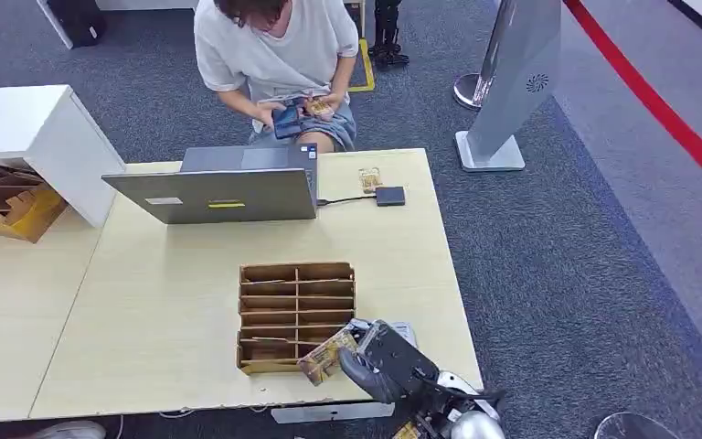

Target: Pass the card to the sensor for recognition and then transmit it.

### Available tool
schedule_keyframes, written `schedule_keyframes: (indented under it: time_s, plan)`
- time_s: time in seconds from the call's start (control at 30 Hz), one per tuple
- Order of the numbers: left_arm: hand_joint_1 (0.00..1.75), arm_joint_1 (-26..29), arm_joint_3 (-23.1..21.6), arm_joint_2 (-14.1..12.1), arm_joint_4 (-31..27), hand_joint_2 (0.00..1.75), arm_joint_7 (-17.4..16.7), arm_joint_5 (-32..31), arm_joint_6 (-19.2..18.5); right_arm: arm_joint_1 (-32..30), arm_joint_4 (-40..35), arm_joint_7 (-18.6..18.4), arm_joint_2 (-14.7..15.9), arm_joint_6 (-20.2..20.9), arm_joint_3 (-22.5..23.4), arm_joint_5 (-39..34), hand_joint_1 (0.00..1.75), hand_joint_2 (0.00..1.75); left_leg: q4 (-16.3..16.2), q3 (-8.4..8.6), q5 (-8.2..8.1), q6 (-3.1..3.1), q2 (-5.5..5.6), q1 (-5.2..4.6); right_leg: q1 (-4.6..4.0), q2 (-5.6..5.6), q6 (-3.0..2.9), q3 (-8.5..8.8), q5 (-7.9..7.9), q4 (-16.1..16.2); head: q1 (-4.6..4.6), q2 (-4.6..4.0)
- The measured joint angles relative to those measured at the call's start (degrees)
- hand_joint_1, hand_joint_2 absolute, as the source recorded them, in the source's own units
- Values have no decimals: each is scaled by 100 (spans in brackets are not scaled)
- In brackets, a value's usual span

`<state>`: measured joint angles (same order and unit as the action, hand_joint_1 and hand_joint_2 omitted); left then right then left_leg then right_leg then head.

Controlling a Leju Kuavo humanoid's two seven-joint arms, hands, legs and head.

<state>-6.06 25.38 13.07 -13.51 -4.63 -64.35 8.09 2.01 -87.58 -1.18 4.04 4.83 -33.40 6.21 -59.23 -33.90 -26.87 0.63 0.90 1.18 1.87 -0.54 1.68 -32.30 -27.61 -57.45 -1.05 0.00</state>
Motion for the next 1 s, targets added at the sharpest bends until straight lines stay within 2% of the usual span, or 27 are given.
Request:
schedule_keyframes:
  time_s: [0.5,1.0]
  plan:
    - [0,4,-50,-28,0,0,0,74,15,-101,221,-33,52,44,345,-107,175,175,0,0,0,0,0,0,0,0,0,0,0,0,0,0]
    - [0,67,-142,-63,0,0,66,175,77,-152,378,-232,66,92,518,-142,175,175,0,0,0,0,-1,0,0,-1,0,0,0,0,0,0]
